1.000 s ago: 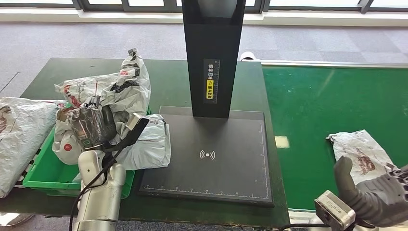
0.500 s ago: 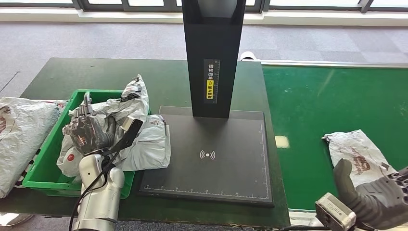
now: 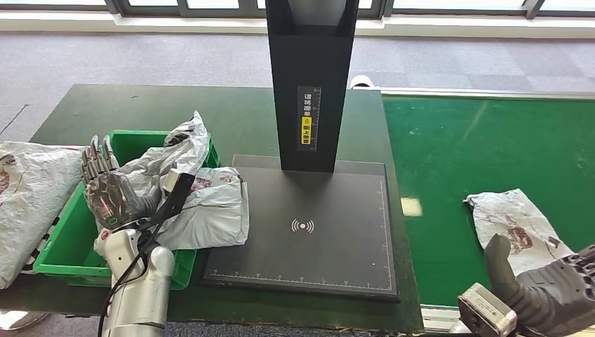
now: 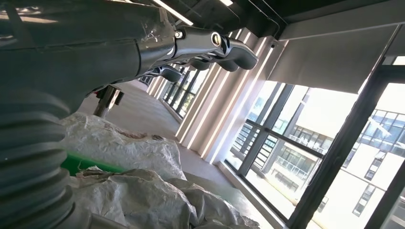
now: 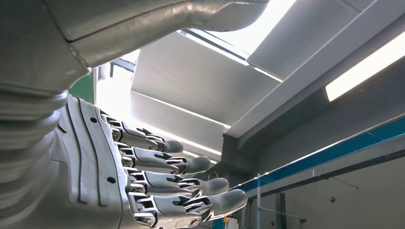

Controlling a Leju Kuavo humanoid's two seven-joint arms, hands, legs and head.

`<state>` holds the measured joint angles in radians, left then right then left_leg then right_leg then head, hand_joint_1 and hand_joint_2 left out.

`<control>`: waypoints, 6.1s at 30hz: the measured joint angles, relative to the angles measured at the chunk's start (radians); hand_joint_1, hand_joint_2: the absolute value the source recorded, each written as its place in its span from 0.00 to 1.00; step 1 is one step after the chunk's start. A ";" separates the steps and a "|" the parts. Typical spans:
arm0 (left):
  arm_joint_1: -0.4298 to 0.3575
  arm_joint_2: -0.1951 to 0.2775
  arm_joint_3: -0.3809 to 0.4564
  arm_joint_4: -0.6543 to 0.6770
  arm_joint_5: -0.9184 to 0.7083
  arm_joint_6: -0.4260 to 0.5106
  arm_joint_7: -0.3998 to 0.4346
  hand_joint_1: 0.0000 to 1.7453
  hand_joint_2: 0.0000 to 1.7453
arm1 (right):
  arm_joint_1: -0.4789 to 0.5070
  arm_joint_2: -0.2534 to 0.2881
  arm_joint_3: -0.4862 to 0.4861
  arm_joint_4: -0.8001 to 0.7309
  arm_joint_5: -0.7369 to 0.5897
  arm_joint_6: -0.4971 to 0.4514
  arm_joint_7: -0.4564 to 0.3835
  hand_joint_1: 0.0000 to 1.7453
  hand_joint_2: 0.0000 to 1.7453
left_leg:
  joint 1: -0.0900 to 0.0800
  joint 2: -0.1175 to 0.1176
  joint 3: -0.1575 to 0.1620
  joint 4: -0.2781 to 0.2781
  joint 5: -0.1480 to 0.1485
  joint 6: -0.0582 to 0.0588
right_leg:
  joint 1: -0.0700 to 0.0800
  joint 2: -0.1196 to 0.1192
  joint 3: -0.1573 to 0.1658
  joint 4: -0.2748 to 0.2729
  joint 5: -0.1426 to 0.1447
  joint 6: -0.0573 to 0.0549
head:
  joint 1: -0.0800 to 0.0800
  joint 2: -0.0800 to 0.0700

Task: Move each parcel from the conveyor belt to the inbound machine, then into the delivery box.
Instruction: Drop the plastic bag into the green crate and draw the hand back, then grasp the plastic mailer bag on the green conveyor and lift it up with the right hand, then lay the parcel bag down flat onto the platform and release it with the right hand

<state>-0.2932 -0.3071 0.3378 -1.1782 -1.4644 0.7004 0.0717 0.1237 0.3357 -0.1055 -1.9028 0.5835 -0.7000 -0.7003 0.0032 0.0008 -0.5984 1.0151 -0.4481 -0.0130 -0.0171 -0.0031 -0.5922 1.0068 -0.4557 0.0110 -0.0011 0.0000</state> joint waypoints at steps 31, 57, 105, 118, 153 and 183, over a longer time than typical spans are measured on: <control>0.124 -0.028 -0.193 -0.484 1.094 -0.175 -0.733 0.00 1.00 | -0.038 0.000 -0.174 0.258 0.333 0.000 0.128 0.00 1.00 | 0.000 -0.002 0.000 0.000 0.000 0.001 | 0.000 -0.004 0.002 -0.001 -0.001 -0.001 | 0.000 0.000; 0.192 0.003 -0.625 -0.318 1.392 -1.057 -0.738 0.00 1.00 | -0.251 -0.023 -0.603 0.737 0.775 0.000 0.395 0.00 1.00 | 0.000 -0.003 0.000 0.000 -0.001 0.001 | 0.000 -0.004 0.001 -0.001 -0.001 0.000 | 0.000 0.000; 0.177 0.007 -0.654 -0.228 1.392 -1.058 -0.739 0.00 1.00 | -0.371 -0.262 -0.565 1.339 0.787 0.110 0.796 1.00 1.00 | 0.000 -0.002 0.001 0.001 -0.001 0.001 | 0.000 -0.004 0.003 -0.001 -0.001 0.002 | 0.000 0.000; 0.180 0.007 -0.655 -0.230 1.361 -1.061 -0.739 0.00 1.00 | -0.221 -0.069 -0.566 0.713 0.496 -0.004 0.150 1.00 1.00 | 0.000 -0.005 0.000 0.000 -0.001 0.001 | 0.000 -0.006 0.001 -0.001 -0.002 0.001 | 0.000 0.000; 0.163 0.006 -0.700 -0.180 1.401 -1.072 -0.739 0.00 1.00 | -0.052 0.001 -0.346 0.127 0.732 0.002 0.148 1.00 1.00 | 0.000 -0.001 0.002 0.000 -0.002 0.001 | 0.000 -0.001 0.003 -0.001 -0.002 0.002 | 0.000 0.000; 0.167 0.010 -0.702 -0.216 1.393 -1.060 -0.739 0.00 1.00 | -0.040 -0.024 0.035 0.438 0.887 0.002 0.392 0.11 1.00 | 0.000 -0.003 0.001 0.000 -0.002 0.000 | 0.000 -0.005 0.003 0.000 -0.003 0.001 | 0.000 0.000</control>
<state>-0.1262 -0.2968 -0.3639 -1.3942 -0.0710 -0.3600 -0.6672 0.0836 0.3117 -0.0703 -1.4645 1.4710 -0.6977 -0.3078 0.0035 -0.0026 -0.5977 1.0153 -0.4496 -0.0126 -0.0168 -0.0079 -0.5893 1.0064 -0.4589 0.0117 -0.0008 0.0000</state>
